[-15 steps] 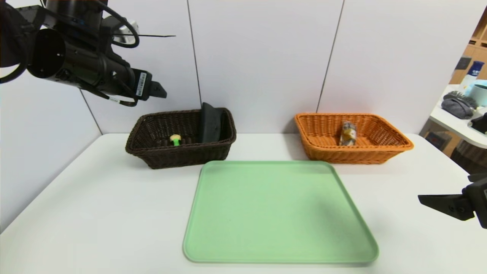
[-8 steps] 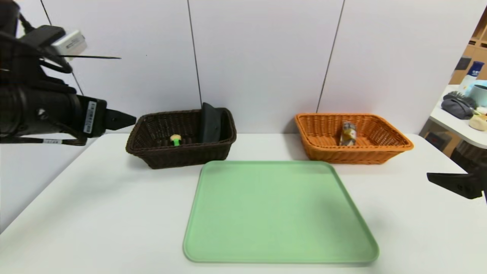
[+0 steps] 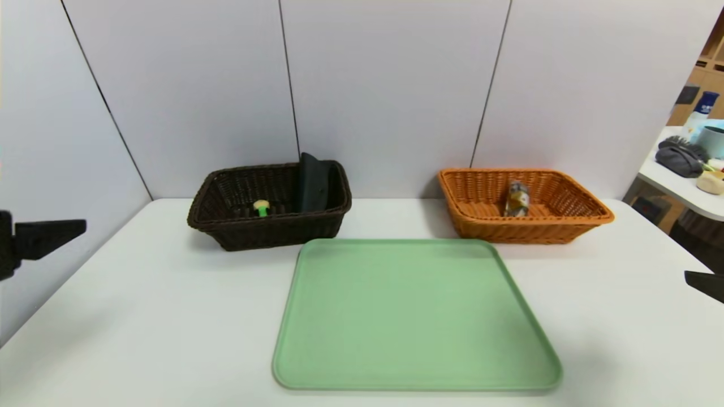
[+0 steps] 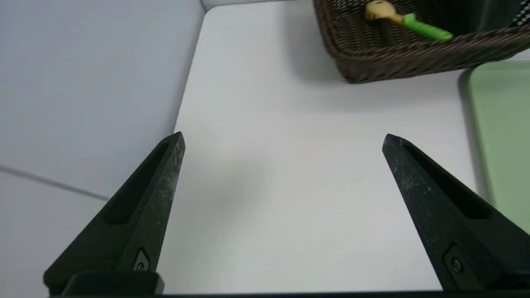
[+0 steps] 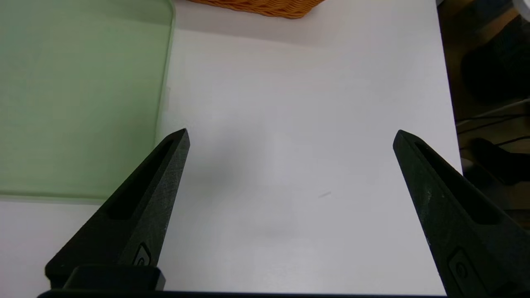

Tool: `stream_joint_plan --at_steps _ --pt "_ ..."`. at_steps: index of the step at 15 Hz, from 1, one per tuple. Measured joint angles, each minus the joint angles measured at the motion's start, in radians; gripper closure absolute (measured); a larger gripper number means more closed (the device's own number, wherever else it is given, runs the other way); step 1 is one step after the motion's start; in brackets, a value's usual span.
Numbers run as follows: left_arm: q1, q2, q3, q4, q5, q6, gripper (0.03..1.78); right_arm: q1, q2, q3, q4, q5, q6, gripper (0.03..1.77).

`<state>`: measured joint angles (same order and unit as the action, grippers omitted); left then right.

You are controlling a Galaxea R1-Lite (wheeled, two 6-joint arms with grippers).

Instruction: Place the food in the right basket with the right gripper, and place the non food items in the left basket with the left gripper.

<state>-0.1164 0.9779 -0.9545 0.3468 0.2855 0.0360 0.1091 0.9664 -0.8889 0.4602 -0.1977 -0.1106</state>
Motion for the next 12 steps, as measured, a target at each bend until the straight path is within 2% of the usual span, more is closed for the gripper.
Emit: stream_joint_plan --at_steps 4,12 --pt "0.072 -0.206 0.150 0.000 0.002 -0.014 0.12 -0.046 -0.119 0.068 0.001 0.000 0.001 0.10" --pt "0.113 -0.591 0.363 0.006 -0.001 -0.020 0.12 -0.082 -0.486 0.230 0.003 0.002 -0.001 0.10"
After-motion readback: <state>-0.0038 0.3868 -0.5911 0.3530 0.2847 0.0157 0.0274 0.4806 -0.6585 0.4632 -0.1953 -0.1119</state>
